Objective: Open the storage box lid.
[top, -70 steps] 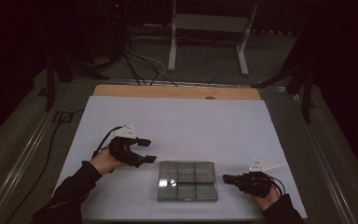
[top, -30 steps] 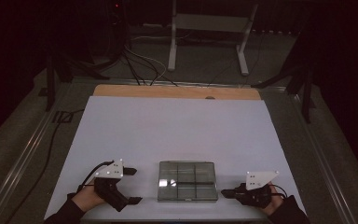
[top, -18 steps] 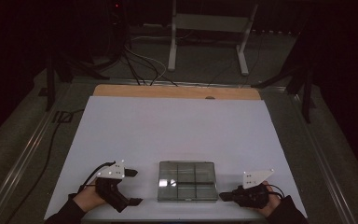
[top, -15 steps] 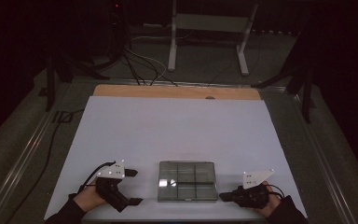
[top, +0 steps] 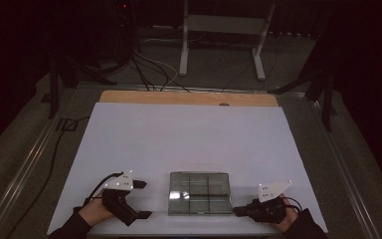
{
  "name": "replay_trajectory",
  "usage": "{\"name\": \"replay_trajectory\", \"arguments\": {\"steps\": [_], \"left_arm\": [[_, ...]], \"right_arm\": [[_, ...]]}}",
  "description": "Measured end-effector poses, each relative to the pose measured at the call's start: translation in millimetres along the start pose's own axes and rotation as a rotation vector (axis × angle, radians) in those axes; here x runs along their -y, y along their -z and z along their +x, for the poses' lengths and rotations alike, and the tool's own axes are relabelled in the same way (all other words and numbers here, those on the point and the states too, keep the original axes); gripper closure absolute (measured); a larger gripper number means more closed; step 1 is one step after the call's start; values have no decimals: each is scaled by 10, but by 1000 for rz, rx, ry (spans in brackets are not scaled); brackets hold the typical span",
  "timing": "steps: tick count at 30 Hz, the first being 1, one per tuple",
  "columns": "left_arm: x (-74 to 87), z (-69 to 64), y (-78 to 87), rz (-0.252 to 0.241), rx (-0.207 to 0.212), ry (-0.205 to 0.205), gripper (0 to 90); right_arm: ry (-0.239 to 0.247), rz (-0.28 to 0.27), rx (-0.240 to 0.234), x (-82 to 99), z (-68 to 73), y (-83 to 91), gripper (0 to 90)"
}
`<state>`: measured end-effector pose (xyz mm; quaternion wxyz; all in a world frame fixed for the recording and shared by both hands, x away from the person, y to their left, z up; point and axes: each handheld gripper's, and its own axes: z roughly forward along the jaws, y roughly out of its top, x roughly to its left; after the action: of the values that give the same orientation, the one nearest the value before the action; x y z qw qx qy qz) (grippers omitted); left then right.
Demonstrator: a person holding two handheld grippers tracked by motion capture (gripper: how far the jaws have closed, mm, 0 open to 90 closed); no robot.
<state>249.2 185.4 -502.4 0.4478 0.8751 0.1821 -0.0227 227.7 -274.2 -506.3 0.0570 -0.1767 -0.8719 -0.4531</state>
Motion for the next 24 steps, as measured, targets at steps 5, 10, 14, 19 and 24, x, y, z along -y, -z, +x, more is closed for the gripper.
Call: {"name": "replay_trajectory", "arguments": {"steps": [5, 10, 14, 19, 24], "left_arm": [[-2, 4, 2, -3, -2, 1, 14], [-3, 4, 4, -3, -1, 0, 14], [-5, 2, 6, -6, 1, 2, 14], [-14, -4, 11, -6, -2, 0, 14], [-28, -14, 13, -14, 1, -6, 14]], "right_arm": [[-5, 4, 4, 0, 1, -5, 900], [-9, -8, 5, -10, 2, 4, 900], [-10, -22, 9, -23, 6, 17, 900], [-10, -40, 9, -43, 14, 27, 900], [-14, -54, 8, -76, 32, 35, 900]]}}
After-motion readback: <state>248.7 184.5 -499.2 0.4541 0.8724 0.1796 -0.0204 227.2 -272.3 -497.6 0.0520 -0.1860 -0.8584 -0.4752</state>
